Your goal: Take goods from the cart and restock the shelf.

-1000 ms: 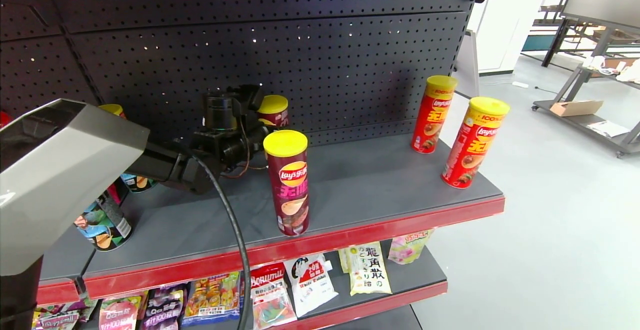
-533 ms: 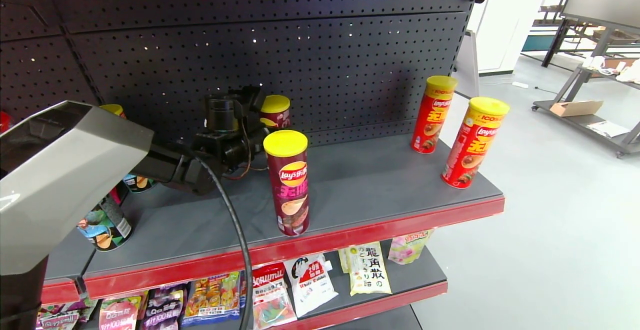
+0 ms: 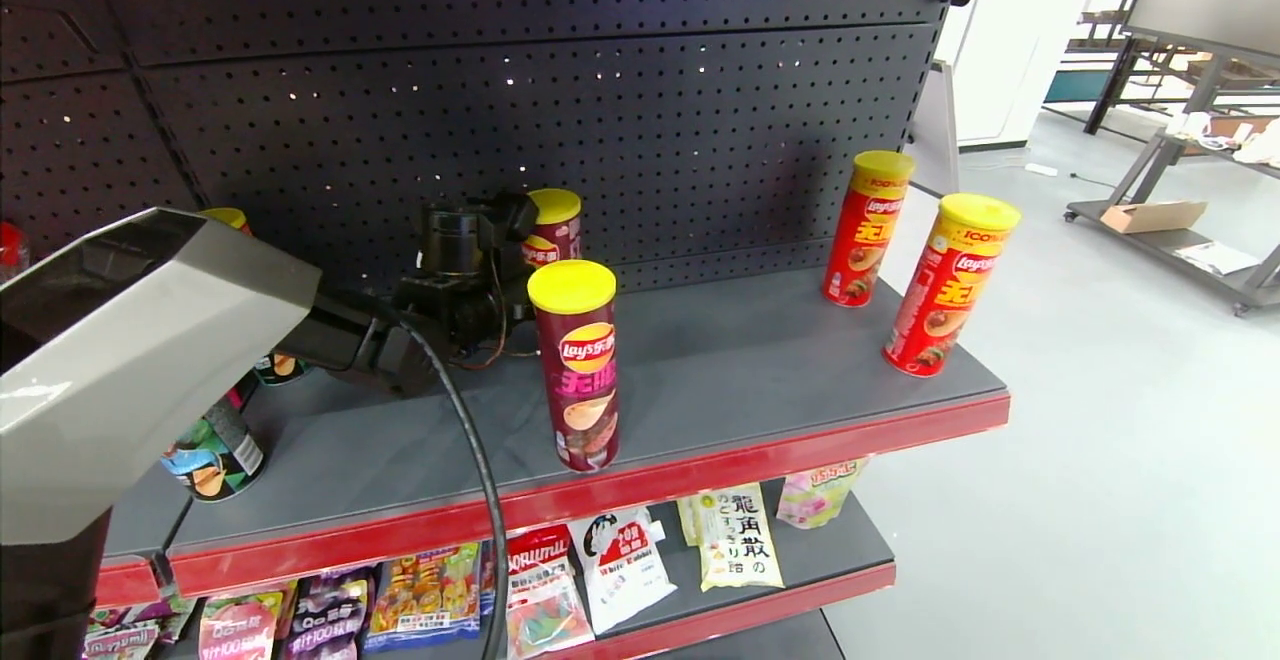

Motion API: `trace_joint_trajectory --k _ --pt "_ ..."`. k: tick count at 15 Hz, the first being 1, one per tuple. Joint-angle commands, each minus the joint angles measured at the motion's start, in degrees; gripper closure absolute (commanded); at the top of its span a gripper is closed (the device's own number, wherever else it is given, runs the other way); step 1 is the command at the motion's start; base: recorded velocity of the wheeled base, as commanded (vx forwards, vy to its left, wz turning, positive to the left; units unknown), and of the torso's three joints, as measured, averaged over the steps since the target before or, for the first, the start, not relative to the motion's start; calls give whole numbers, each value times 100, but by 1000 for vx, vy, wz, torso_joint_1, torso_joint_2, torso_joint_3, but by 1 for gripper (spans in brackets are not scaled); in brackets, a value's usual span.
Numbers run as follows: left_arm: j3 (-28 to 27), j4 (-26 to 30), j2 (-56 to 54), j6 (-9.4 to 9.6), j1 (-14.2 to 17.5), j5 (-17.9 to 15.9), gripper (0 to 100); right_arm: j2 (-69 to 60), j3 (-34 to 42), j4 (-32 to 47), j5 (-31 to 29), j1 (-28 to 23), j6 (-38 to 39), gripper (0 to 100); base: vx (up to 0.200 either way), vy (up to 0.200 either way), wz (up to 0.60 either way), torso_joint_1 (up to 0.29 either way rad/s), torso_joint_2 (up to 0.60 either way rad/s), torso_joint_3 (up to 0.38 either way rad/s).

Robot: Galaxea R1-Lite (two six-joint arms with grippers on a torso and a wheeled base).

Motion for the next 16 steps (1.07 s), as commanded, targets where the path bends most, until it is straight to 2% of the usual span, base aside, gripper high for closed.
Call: trace_joint_trajectory --k 1,7,12,16 --pt "-25 -128 -11 0 7 3 0 -2 0 -2 6 1 -2 0 0 0 0 0 0 0" --pt "107 -93 -161 -9 7 3 0 -2 0 -2 6 1 -2 0 0 0 0 0 0 0" --pt "924 -102 -697 26 156 -15 0 -2 0 -2 6 1 -2 0 0 0 0 0 0 0" --pt "1373 -93 -1127 18 314 -85 0 -2 0 -2 -3 1 -2 0 0 0 0 0 0 0"
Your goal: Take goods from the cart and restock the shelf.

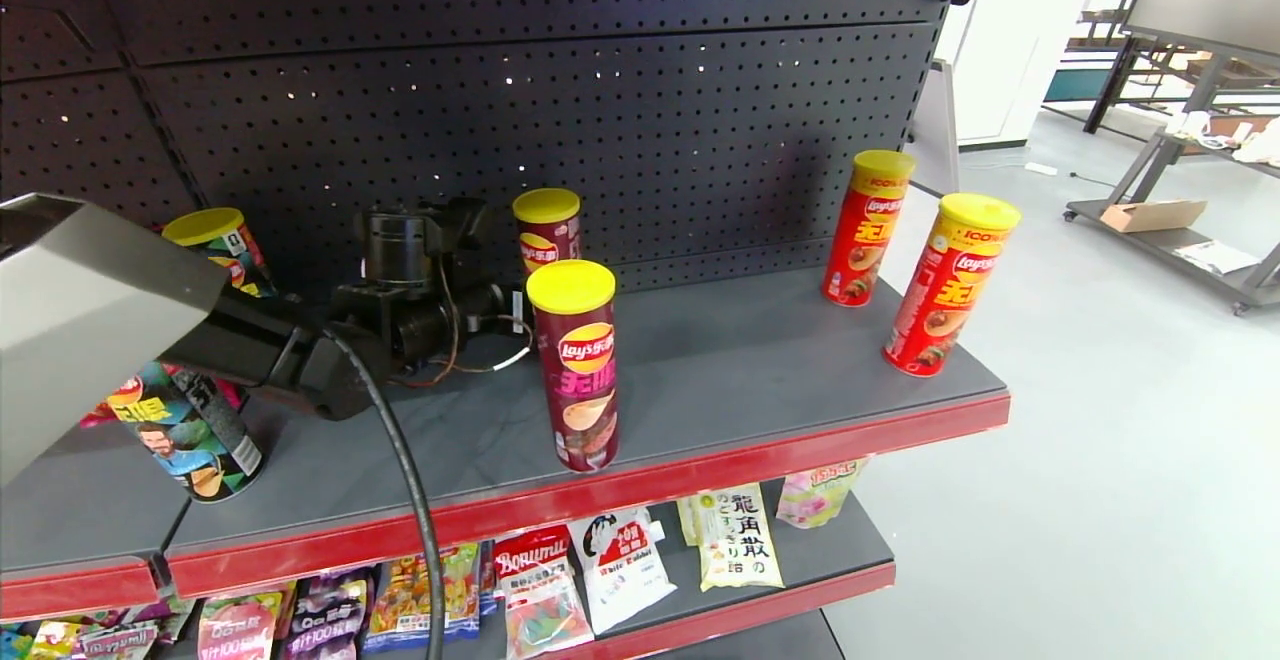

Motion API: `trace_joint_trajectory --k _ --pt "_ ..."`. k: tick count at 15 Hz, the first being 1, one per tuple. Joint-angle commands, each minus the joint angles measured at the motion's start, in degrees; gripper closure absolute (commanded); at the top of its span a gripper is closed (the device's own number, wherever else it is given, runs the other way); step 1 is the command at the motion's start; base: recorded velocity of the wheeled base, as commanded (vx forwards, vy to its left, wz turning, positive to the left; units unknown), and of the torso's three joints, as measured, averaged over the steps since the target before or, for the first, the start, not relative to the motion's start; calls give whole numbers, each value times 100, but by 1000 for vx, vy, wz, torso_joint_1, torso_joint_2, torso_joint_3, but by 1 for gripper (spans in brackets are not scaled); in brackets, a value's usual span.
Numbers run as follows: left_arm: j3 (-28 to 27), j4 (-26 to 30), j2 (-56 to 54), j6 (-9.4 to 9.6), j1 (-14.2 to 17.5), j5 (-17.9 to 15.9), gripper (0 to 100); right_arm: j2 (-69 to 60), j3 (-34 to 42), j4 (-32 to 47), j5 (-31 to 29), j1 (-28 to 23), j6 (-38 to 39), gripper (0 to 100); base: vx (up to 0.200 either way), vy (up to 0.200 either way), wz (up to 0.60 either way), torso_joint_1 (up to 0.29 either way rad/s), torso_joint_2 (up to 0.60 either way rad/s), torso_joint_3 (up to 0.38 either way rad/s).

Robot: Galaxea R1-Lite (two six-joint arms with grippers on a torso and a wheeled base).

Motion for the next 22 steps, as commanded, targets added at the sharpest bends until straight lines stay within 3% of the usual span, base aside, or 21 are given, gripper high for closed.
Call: trace_joint_trajectory --k 1,7,12,13,14,15,16,17,19,21,22 --pt "294 -7 -385 -4 82 -20 0 -2 0 -2 -4 1 -4 0 0 0 0 0 0 0" --pt "1946 -42 -1581 13 328 -143 0 -2 0 -2 4 1 -4 0 0 0 0 0 0 0" --pt "2263 -279 -1827 40 530 -151 0 -2 0 -2 4 1 -4 0 0 0 0 0 0 0" --pt "2447 -271 -1994 163 547 -160 0 -2 0 -2 4 1 -4 0 0 0 0 0 0 0" --pt "2764 -227 -2293 470 547 -195 0 -2 0 -2 4 1 -4 0 0 0 0 0 0 0" --pt "2781 -227 -2319 488 547 -195 0 -2 0 -2 4 1 -4 0 0 0 0 0 0 0" --pt "3089 -95 -2715 769 547 -239 0 -2 0 -2 4 1 -4 0 0 0 0 0 0 0" --pt "3379 186 -3268 901 574 -257 0 -2 0 -2 4 1 -4 0 0 0 0 0 0 0" --pt "3757 687 -4244 892 618 -354 0 -2 0 -2 4 1 -4 0 0 0 0 0 0 0" --pt "4099 1733 -5738 892 934 -890 0 -2 0 -2 4 1 -4 0 0 0 0 0 0 0" --pt "4205 2199 -6353 875 1101 -960 0 -2 0 -2 -4 1 -4 0 0 0 0 0 0 0"
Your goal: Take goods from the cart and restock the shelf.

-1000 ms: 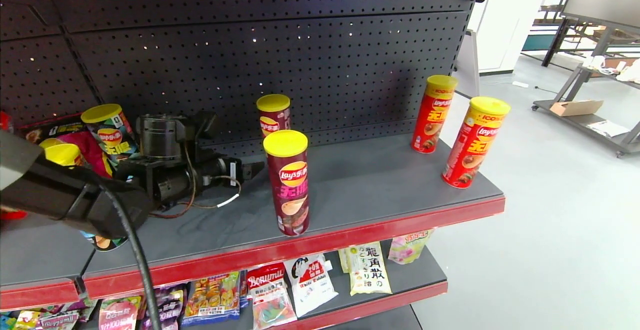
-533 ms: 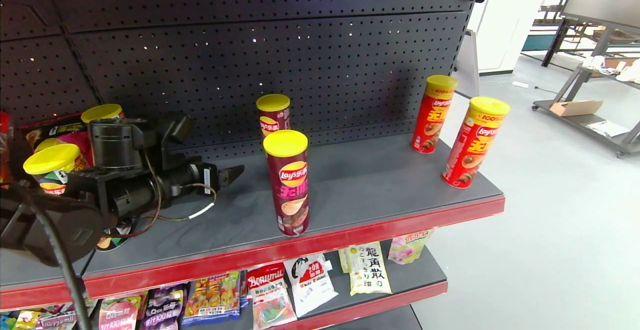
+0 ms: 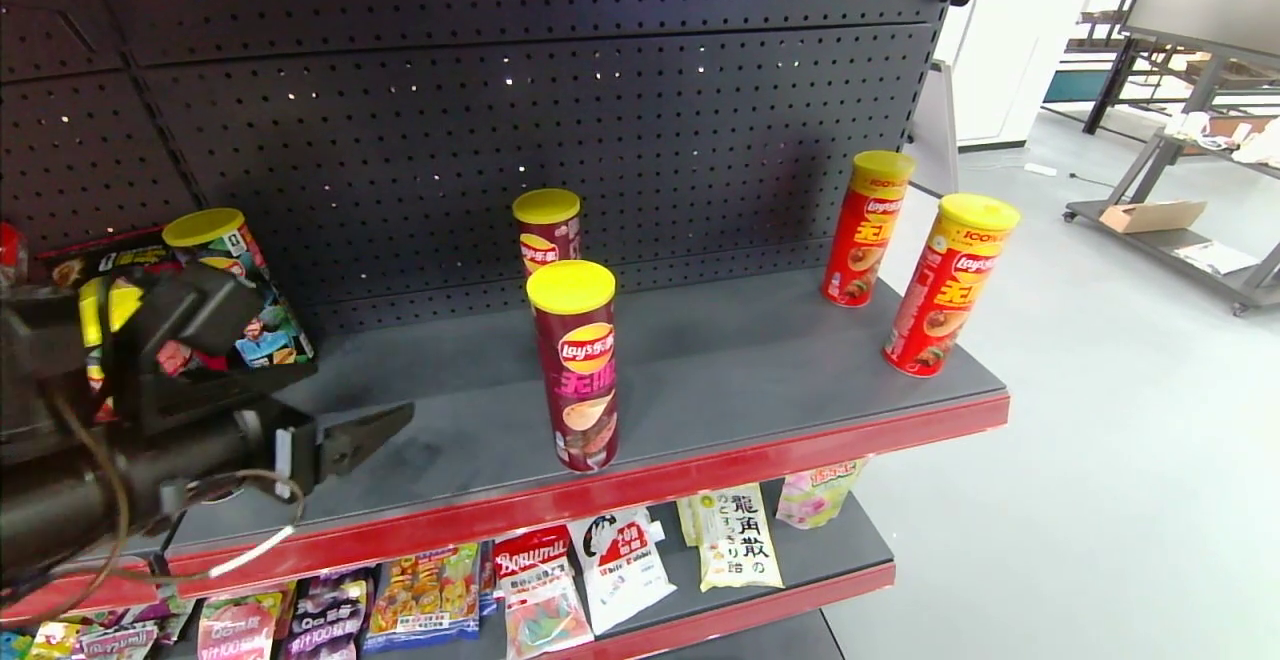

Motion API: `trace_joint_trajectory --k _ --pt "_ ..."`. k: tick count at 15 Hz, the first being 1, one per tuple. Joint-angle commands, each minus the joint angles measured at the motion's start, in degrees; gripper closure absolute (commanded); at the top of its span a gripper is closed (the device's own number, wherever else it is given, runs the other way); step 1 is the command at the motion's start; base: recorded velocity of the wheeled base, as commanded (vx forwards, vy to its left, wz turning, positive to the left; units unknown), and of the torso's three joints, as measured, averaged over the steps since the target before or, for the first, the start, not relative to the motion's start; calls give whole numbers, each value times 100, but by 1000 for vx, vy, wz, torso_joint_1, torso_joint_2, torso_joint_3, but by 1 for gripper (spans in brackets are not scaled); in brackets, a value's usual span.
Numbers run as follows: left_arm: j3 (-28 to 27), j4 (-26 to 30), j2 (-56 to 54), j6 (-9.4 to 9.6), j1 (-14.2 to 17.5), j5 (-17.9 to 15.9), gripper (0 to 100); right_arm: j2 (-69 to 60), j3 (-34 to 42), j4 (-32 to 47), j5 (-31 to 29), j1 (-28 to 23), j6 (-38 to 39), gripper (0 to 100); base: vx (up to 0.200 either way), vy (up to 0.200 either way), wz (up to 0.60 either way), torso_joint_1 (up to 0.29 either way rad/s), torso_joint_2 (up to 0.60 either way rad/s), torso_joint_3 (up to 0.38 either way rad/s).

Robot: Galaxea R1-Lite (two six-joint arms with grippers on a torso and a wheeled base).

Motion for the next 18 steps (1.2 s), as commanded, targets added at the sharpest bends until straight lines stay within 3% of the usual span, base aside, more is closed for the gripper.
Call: trace_joint_trajectory --k 1,4,5,7,10,12,16,18 --pt "601 1317 -2527 -20 476 -331 0 -2 0 -2 6 1 -2 0 0 0 0 0 0 0" --pt "1120 1669 -3846 -354 494 -340 0 -2 0 -2 6 1 -2 0 0 0 0 0 0 0" --pt "1260 1695 -4197 -389 494 -349 0 -2 0 -2 -3 1 -2 0 0 0 0 0 0 0" --pt "1551 1844 -5023 -416 494 -349 0 -2 0 -2 6 1 -2 0 0 0 0 0 0 0" --pt "1559 3075 -6333 -416 485 -313 0 -2 0 -2 6 1 -2 0 0 0 0 0 0 0" --pt "1586 3356 -6737 -416 485 -182 0 -2 0 -2 6 1 -2 0 0 0 0 0 0 0" --pt "1726 3400 -6992 -460 494 293 0 -2 0 -2 6 1 -2 0 0 0 0 0 0 0" --pt "1691 3400 -6992 -468 494 363 0 -2 0 -2 67 1 -11 0 0 0 0 0 0 0"
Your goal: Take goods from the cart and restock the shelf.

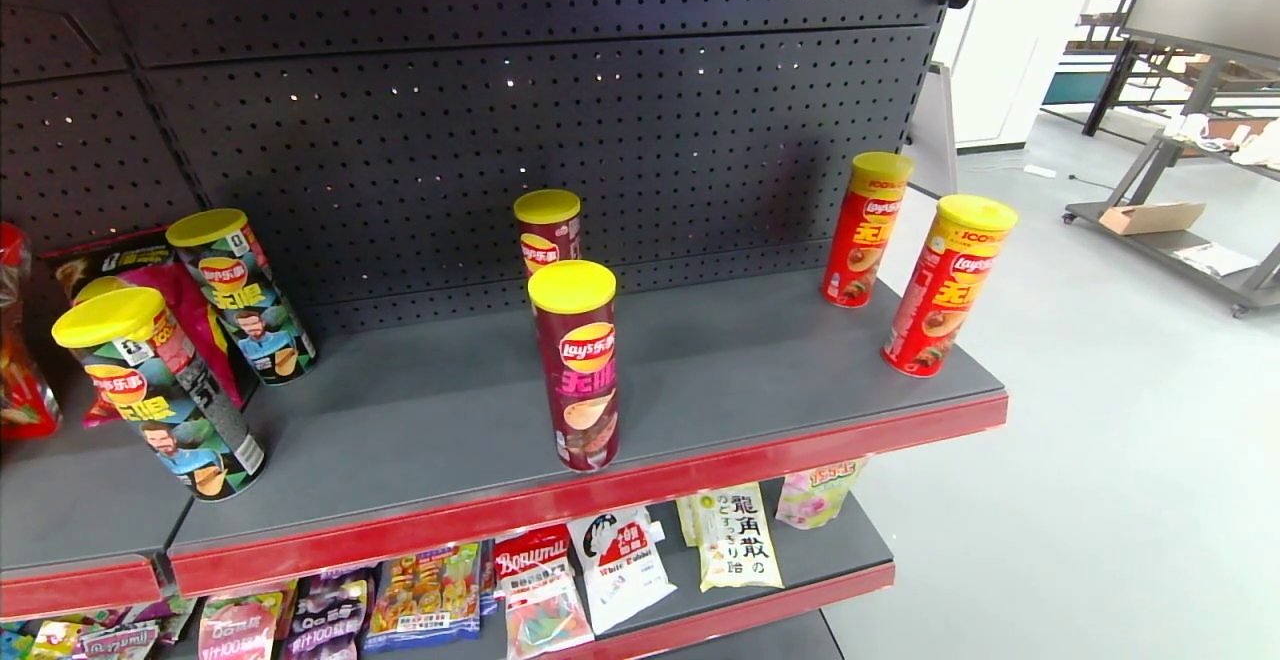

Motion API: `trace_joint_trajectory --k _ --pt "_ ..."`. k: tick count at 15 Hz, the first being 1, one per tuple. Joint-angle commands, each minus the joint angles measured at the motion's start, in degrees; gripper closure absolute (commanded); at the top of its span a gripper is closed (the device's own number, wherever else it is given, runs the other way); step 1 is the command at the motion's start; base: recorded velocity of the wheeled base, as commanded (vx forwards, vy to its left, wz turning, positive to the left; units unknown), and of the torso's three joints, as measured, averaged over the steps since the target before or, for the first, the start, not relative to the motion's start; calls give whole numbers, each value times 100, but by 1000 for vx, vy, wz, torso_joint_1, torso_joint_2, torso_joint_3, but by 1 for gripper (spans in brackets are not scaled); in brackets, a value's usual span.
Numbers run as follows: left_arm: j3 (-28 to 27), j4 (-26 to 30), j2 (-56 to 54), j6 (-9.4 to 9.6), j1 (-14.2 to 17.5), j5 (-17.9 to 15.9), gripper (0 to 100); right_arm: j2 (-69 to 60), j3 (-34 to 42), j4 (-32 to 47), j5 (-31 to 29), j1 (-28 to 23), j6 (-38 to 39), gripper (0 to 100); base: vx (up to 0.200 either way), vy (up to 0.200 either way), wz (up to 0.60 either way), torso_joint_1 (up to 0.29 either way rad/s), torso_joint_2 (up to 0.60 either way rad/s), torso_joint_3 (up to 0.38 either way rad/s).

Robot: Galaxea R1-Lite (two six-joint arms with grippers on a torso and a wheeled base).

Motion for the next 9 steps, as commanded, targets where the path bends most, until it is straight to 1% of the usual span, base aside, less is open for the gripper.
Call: trace_joint_trajectory --k 1,3,9 --pt "-23 -14 -68 2 0 121 0 -2 0 -2 24 1 -8 0 0 0 0 0 0 0" --pt "30 -22 -68 -51 0 271 0 -2 0 -2 15 1 -17 0 0 0 0 0 0 0" --pt "126 -14 -68 -51 0 271 0 -2 0 -2 24 1 -8 0 0 0 600 8 1 1"
